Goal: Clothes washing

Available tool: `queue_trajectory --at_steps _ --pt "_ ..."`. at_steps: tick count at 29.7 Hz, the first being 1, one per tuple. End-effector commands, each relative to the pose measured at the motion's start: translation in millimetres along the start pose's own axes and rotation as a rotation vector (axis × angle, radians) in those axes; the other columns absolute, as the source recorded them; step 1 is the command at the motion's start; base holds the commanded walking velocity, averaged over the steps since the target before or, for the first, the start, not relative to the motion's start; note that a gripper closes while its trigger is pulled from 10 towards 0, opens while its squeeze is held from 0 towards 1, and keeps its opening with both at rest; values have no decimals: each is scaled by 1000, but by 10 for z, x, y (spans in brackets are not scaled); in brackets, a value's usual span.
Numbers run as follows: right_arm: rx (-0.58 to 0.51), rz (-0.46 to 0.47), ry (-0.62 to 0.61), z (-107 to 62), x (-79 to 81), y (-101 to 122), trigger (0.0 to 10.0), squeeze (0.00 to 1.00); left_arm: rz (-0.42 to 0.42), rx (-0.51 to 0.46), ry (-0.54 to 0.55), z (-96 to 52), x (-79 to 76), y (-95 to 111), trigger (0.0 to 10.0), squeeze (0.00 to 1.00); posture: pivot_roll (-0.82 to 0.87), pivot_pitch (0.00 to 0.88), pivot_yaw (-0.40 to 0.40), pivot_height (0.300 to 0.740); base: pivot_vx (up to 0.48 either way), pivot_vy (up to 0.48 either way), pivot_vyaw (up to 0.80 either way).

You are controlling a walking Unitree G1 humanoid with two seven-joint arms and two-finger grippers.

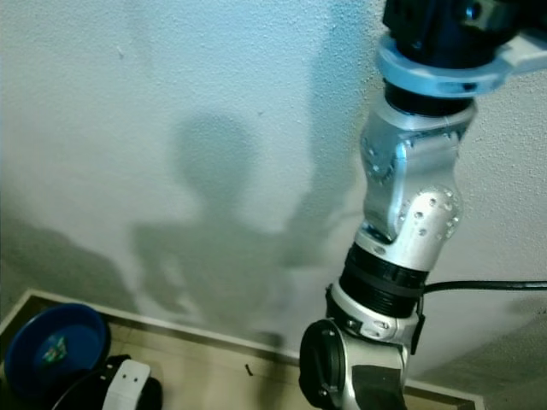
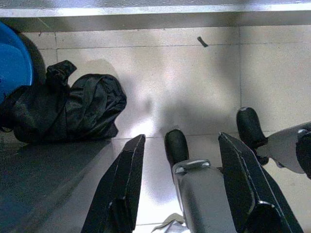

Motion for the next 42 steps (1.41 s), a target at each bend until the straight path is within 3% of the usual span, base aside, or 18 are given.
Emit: queue_trajectory --at_steps 1,8,17,25,26,29,31,33,39,42 --pt "13 -11 45 17 125 34 10000 0 -11 40 -19 -27 -55 -125 10000 0 -14 197 15 740 0 0 0" --pt "-2 -2 38 -34 196 106 10000 0 -20 40 -15 -22 -37 -111 10000 0 -8 193 7 740 0 0 0" --pt "-88 84 99 -38 313 215 10000 0 -25 49 -8 -40 -25 -157 10000 0 1 208 4 740 0 0 0" --pt "-53 45 76 -62 320 206 10000 0 -25 55 -5 -52 -37 -193 10000 0 6 212 4 740 0 0 0" --pt "-52 33 44 -76 294 192 10000 0 -26 56 -4 -55 -39 -201 10000 0 8 202 14 740 0 0 0" --pt "102 -51 -170 -191 34 30 10000 0 -20 59 -5 -66 -34 -226 10000 0 8 196 35 740 0 0 0" --pt "136 -46 -269 -274 -117 -83 10000 0 -12 59 -3 -77 -25 -246 10000 0 0 186 46 740 0 0 0" --pt "147 -50 -312 -310 -168 -108 10000 0 -10 59 -2 -82 -22 -257 10000 0 -2 178 50 740 0 0 0" --pt "267 -94 -587 -625 -563 -196 10000 0 -17 59 7 -99 -3 -287 10000 0 0 156 44 740 0 0 0" --pt "286 -89 -641 -708 -644 -217 10000 0 -11 55 8 -99 -4 -284 10000 0 2 149 42 740 0 0 0"
Point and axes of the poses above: a point about 5 cm out from each wrist's last joint towards the gripper, its own z axis pointing out of the wrist towards the gripper, its own y axis along the axis of the wrist's last joint, x = y × z, the point moved 1 cm from there along z, pointing out of the wrist towards the gripper, and after that the axes turned 10 degrees about z, right-handed, at the moved point
